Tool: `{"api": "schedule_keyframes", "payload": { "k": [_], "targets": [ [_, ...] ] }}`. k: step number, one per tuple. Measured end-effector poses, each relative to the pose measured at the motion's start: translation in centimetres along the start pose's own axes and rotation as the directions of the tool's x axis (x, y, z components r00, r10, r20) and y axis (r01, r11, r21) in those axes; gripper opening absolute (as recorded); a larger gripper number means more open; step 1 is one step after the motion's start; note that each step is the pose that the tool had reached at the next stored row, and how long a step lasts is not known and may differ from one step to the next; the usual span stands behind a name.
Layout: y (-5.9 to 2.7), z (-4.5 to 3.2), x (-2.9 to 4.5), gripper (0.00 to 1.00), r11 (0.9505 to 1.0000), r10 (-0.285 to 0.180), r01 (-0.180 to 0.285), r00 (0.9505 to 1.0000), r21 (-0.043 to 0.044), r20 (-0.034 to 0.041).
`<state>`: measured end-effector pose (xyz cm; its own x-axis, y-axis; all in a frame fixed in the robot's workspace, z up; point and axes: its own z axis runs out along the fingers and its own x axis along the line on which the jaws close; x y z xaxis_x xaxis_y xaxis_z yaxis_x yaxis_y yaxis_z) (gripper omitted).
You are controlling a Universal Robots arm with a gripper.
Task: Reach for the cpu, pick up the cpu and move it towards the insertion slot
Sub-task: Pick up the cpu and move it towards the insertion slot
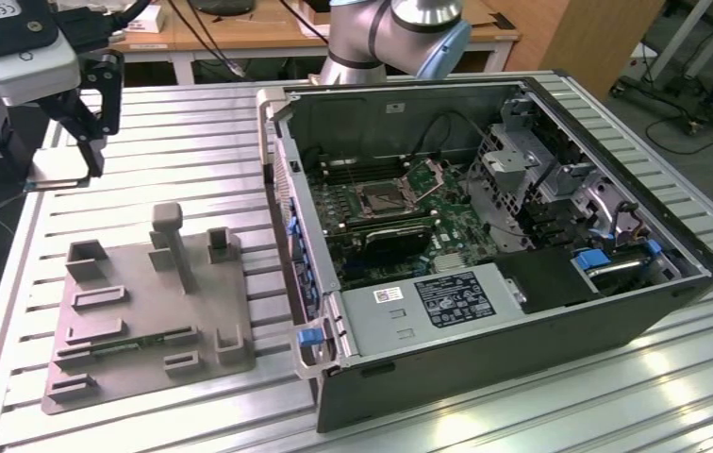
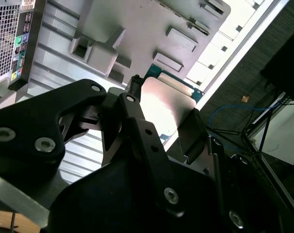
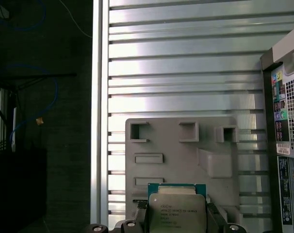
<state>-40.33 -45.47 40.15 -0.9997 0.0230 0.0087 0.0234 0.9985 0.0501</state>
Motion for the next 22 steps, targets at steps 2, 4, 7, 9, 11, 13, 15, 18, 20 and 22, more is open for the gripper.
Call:
{"api": "schedule_keyframes", "payload": {
  "k": [2,4,7,9,11,13,15,18,20,22],
  "targets": [
    [0.0,0.0,-0.02,0.54,1.0,0.0,0.0,1.0,0.0,0.0],
    [0.01,0.0,-0.07,0.54,1.0,0.0,0.0,1.0,0.0,0.0001],
    [0.01,0.0,-0.19,0.54,1.0,0.0,0.0,1.0,0.0,0.0],
    [0.01,0.0,-0.28,0.54,1.0,0.0,0.0,1.0,0.0,0.0],
    [0.01,0.0,-0.31,0.54,1.0,0.0,0.0,1.0,0.0,0.0],
    [0.01,0.0,-0.35,0.54,1.0,0.0,0.0,1.0,0.0,0.0],
    [0.01,0.0,-0.41,0.54,1.0,0.0,0.0,1.0,0.0,0.0],
    [0.02,0.01,-0.55,0.54,1.0,0.0,0.0,1.0,0.0,0.0],
    [0.02,0.0,-0.74,0.54,1.0,0.0,0.0,1.0,0.0001,0.0],
    [0.02,0.01,-0.9,0.54,1.0,0.0,0.0,1.0,0.0,0.0001]
  ]
}}
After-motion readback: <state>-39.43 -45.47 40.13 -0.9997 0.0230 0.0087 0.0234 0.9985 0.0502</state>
